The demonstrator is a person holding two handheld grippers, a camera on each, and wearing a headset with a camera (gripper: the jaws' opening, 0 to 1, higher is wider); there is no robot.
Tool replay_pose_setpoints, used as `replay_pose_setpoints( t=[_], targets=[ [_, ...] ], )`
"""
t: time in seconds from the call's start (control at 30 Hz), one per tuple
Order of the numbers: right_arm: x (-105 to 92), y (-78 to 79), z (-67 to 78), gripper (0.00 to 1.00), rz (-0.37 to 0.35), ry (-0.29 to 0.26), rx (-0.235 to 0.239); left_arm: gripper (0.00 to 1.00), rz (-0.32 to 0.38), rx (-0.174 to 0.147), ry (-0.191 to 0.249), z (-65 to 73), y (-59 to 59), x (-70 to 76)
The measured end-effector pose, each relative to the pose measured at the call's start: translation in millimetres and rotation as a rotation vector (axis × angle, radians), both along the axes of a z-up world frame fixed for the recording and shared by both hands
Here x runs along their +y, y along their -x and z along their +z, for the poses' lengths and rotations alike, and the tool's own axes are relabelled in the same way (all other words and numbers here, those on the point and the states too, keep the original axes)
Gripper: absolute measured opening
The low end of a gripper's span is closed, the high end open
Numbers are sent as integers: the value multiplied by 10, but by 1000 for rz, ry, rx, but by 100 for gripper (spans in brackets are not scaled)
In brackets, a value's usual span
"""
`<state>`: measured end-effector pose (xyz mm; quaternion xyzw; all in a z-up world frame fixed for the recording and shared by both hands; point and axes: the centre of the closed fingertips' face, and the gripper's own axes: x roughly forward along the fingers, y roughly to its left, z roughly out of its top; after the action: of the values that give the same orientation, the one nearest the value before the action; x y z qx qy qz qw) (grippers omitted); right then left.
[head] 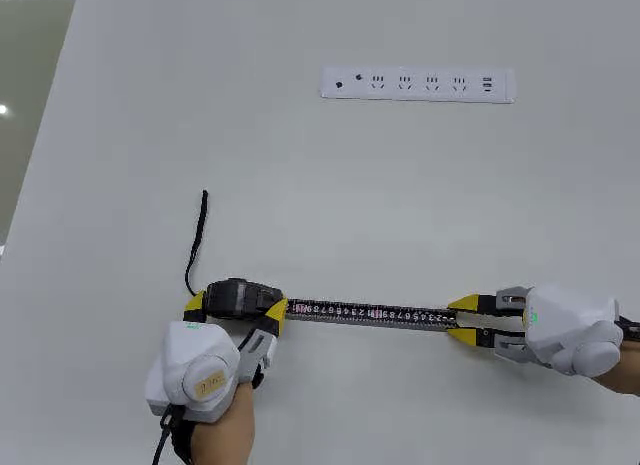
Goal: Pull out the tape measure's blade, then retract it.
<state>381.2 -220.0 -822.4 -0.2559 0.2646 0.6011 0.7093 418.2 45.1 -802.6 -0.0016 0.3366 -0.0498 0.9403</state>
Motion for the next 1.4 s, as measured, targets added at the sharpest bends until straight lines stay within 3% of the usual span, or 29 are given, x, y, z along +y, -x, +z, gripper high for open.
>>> replay_pose_setpoints(
  t=[1.4],
  targets=[
    [333, -55, 40, 12, 20, -38, 8, 60, 7, 12, 24, -8, -4, 10]
  ],
)
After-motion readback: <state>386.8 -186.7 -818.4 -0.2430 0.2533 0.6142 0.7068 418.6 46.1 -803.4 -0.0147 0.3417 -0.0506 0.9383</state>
